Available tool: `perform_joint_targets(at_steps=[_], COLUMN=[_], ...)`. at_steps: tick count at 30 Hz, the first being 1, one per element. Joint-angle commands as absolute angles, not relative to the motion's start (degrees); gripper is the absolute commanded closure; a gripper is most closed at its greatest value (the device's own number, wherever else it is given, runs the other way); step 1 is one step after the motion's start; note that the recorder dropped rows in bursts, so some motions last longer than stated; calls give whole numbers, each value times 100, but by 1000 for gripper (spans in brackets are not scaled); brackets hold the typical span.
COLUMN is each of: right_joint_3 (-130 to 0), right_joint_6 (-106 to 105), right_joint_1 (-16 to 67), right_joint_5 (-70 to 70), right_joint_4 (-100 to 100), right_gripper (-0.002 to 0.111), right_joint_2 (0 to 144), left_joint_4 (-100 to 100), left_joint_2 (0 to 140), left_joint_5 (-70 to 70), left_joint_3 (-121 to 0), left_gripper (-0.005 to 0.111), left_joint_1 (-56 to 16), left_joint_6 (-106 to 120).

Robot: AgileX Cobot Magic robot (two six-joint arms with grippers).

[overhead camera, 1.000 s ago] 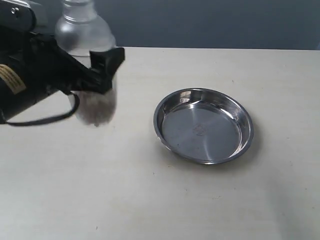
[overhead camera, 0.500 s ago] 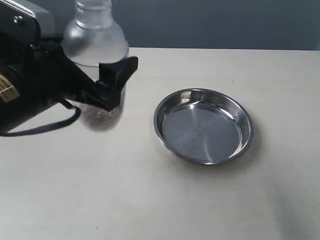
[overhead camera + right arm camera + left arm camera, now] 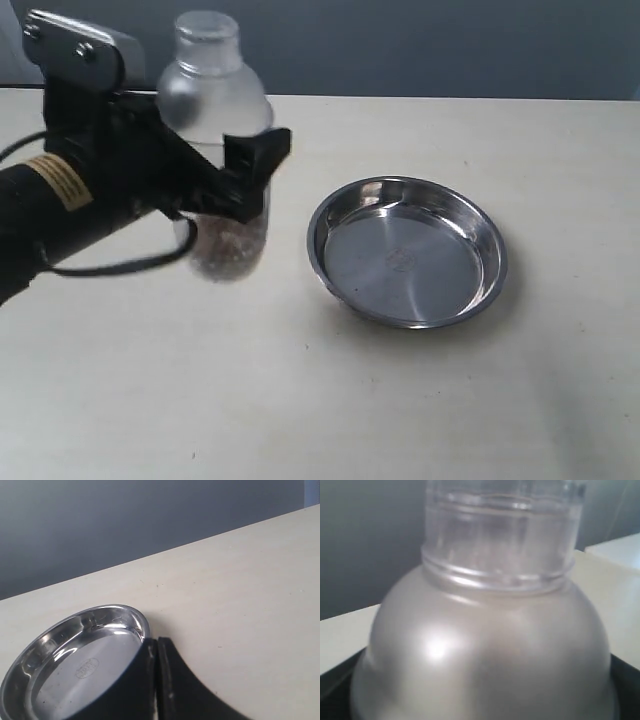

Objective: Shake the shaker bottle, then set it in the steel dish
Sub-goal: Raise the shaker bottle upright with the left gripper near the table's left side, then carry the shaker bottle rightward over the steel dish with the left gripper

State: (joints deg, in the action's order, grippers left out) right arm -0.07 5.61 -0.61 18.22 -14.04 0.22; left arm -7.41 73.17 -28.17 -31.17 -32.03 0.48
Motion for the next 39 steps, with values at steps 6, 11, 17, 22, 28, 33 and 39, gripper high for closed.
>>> perform_joint_targets(at_steps=[6, 11, 17, 22, 28, 33, 39], right_joint_3=[0, 0, 0, 0, 0, 0, 0], right_joint_6=[525, 525, 525, 525, 525, 525, 525], right_joint_1=[-61, -61, -61, -61, -61, -61, -61], right_joint_5=[1765, 1765, 1765, 1765, 1765, 1765, 1765], right_joint_4=[-1403, -1403, -1403, -1403, -1403, -1403, -1403], right_gripper=[109, 109, 109, 109, 109, 109, 109], right_joint_2=[0, 0, 0, 0, 0, 0, 0], left_joint_4=[-2216, -696, 530, 1064, 1256, 1624, 1995], left_joint_2=[7610, 7131, 9160, 10687, 11481, 11891, 12231], left_joint_5=[-2909, -4432, -6107, -6334, -6057, -5978, -5566], left_joint_3=[-3402, -3369, -3596, -4715, -5537, -6021, -6301], left_gripper=[107, 107, 107, 107, 107, 107, 107], left_joint_1=[-3149, -3326, -3326, -3326, -3326, -3326, -3326], left_joint_6=[2017, 337, -1183, -1862, -1955, -1955, -2067])
